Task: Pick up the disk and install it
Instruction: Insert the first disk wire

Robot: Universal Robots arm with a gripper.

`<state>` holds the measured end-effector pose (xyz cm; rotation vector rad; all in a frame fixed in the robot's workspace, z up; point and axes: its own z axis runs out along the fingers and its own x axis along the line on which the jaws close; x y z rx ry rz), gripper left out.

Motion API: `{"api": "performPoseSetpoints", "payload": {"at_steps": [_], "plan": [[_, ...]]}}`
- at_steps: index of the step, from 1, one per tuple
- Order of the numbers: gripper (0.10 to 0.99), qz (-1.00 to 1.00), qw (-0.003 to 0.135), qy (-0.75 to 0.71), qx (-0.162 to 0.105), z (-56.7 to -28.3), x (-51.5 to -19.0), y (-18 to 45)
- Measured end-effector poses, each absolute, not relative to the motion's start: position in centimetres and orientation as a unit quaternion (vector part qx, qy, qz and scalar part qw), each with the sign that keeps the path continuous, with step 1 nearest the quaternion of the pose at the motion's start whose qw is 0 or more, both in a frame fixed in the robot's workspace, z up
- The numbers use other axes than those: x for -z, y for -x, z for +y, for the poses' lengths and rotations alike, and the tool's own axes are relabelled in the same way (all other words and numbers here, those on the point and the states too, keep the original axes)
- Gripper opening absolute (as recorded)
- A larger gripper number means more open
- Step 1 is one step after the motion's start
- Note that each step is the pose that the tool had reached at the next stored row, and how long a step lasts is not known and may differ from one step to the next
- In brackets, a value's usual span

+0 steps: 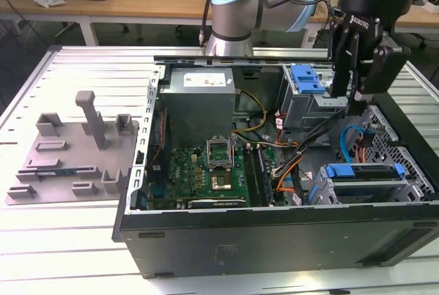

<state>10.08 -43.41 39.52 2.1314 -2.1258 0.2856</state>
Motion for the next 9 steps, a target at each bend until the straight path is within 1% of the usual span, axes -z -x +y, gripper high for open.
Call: {"api": "performPoseSetpoints", "payload": {"at_steps": [1, 2, 3, 9], "plan": [[0.439, -0.702, 0.06, -0.703, -0.094, -43.3, -39.5, -10.5], [0.439, -0.703, 0.06, -0.702, -0.094, -43.2, -39.5, -10.8], [0.373, -0.703, 0.061, -0.702, -0.094, -43.2, -39.5, -11.1], [0.373, -0.707, 0.064, -0.698, -0.091, -42.8, -39.5, -13.3]]}}
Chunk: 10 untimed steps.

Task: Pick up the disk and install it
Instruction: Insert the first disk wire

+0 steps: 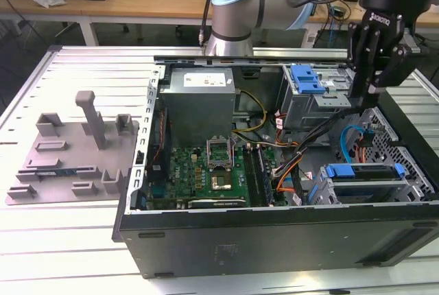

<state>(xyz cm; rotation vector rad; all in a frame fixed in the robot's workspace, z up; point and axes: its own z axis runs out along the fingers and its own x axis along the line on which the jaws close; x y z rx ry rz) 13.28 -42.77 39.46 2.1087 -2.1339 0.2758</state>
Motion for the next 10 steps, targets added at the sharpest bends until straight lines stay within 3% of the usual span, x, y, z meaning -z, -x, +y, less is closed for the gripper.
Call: {"api": "performPoseSetpoints", "payload": {"at_steps": [7, 9, 10], "plan": [[0.373, -0.707, 0.072, -0.698, -0.084, -42.5, -39.3, -17.5], [0.373, -0.706, 0.082, -0.698, -0.085, -42.5, -39.3, -18.4], [0.373, -0.705, 0.095, -0.697, -0.093, -42.5, -39.3, -18.6]]}}
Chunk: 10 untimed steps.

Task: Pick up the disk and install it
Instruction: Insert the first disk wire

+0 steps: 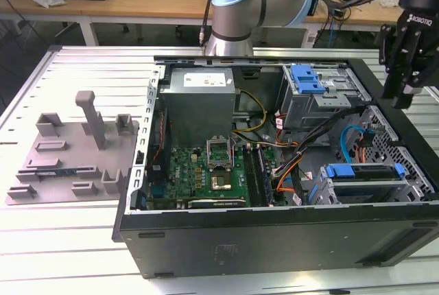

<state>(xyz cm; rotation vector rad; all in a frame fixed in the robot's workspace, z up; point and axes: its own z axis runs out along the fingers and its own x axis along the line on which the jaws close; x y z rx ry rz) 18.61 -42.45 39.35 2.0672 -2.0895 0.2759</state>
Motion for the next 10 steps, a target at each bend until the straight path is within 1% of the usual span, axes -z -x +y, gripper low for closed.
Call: {"api": "performPoseSetpoints", "payload": {"at_steps": [2, 3, 4, 10], "plan": [[0.373, -0.702, 0.116, -0.695, -0.11, -42.19, -39.33, -18.65], [0.373, -0.701, 0.12, -0.693, -0.115, -42.13, -39.31, -18.65], [0.373, -0.702, 0.122, -0.692, -0.116, -42.08, -39.25, -18.64], [0.373, -0.72, 0.123, -0.673, -0.116, -42.02, -39.2, -18.66]]}}
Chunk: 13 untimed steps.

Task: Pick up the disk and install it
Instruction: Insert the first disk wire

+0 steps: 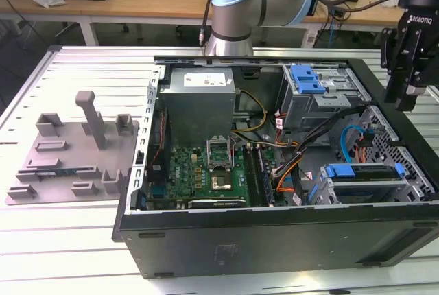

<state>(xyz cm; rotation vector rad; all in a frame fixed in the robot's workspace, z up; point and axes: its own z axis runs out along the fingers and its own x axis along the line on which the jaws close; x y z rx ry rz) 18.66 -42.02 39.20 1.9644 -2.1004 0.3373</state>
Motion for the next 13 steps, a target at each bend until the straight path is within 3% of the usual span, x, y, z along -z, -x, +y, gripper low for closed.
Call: {"api": "performPoseSetpoints", "payload": {"at_steps": [13], "plan": [[0.373, -0.76, 0.125, -0.628, -0.112, -41.1, -37.9, -18.6]]}}
